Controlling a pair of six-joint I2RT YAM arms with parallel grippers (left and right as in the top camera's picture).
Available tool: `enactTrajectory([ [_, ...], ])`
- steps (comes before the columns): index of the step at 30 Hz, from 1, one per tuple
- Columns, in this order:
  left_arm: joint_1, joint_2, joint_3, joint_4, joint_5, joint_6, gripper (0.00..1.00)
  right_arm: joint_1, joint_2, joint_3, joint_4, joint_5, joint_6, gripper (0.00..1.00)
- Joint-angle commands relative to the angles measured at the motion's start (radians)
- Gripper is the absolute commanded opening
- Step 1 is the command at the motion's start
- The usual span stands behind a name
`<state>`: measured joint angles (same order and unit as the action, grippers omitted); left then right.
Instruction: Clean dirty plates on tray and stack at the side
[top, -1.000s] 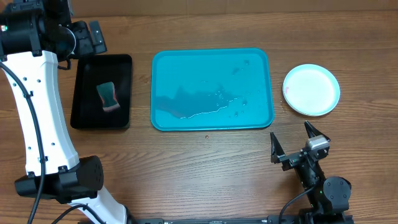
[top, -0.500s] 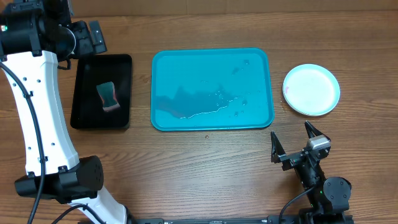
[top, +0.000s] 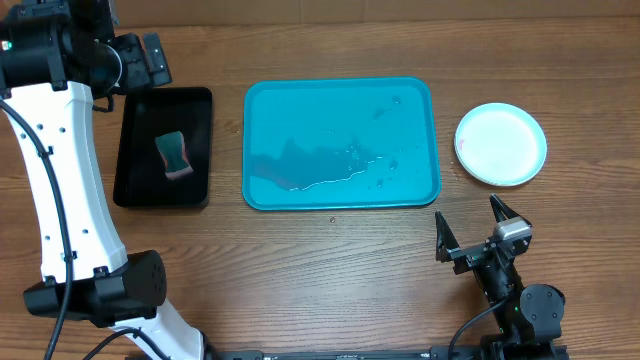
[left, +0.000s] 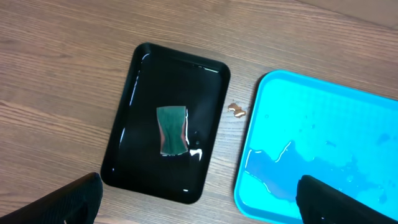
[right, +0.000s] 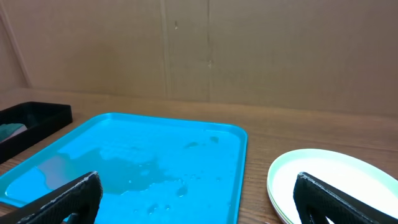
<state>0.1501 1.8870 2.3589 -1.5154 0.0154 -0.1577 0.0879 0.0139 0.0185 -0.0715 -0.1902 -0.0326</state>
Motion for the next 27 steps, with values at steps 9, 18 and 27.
enactTrajectory([
  [9, -0.036, -0.168, -0.025, 0.019, -0.075, 0.004, 1.00, 0.009, -0.011, -0.011, 0.004, 0.010, 0.003, 1.00],
  [18, -0.059, -0.627, -0.581, 0.511, 0.010, 0.006, 1.00, 0.009, -0.011, -0.011, 0.004, 0.010, 0.003, 1.00],
  [27, -0.059, -1.088, -1.312, 0.999, 0.145, 0.096, 1.00, 0.009, -0.011, -0.011, 0.004, 0.010, 0.003, 1.00],
])
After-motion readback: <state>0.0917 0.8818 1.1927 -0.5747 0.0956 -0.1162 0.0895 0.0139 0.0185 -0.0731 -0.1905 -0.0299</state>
